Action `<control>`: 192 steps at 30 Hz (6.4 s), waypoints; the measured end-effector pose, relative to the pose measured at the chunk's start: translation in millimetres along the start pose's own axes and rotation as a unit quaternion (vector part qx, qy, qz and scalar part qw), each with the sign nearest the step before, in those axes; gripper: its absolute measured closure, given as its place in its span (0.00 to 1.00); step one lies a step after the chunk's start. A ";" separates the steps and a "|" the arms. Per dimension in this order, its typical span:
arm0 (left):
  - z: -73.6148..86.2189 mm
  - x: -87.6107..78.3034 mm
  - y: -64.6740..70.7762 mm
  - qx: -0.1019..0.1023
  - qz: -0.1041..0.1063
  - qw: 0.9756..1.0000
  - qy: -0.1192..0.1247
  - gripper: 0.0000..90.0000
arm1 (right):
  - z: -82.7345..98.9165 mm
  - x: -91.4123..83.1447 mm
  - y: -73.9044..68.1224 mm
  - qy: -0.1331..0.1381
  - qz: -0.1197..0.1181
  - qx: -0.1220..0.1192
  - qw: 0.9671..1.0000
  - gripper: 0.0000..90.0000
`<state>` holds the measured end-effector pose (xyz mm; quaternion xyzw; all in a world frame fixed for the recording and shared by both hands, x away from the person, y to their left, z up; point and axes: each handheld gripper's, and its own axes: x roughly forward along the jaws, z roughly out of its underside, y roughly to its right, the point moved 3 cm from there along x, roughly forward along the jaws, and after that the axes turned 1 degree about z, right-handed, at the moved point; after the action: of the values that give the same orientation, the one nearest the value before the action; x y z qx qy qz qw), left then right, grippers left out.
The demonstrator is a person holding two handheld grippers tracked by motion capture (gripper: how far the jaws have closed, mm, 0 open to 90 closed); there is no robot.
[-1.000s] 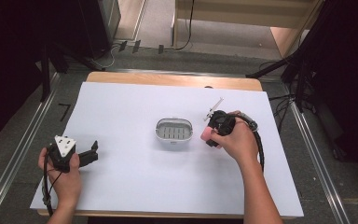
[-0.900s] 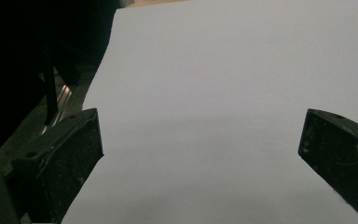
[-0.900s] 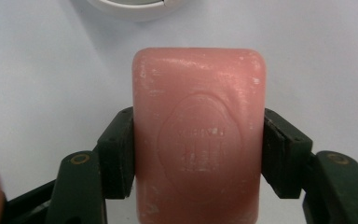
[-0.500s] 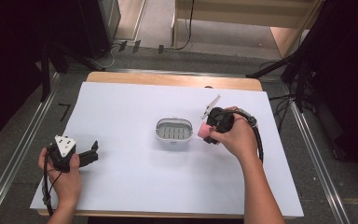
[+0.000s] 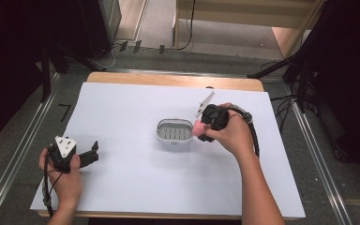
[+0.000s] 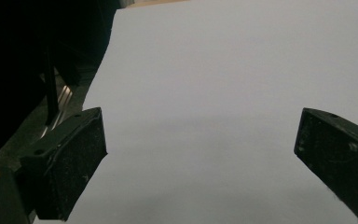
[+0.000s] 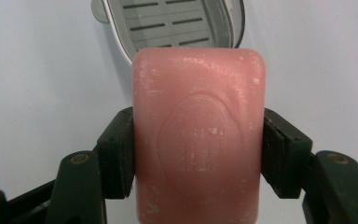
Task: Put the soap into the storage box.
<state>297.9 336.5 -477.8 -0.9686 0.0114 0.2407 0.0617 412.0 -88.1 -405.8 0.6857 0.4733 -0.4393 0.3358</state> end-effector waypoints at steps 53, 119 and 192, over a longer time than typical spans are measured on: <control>-0.1 0.8 -1.4 -0.006 0.004 1.000 -0.004 0.03 | -79.5 22.6 -11.6 0.005 -0.026 -0.083 0.996 0.43; -0.1 1.0 -1.4 -0.006 0.004 1.000 -0.006 0.03 | -52.7 16.0 -6.8 0.044 -0.024 -0.027 0.998 0.41; 0.0 0.9 -0.4 -0.003 0.002 1.000 -0.006 0.03 | 161.9 -0.2 -36.4 0.214 0.150 0.241 0.935 0.11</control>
<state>298.7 336.9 -478.1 -0.9672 0.0127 0.2469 0.0583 331.5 -218.3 -470.1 0.8868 0.3052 -0.3278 0.1136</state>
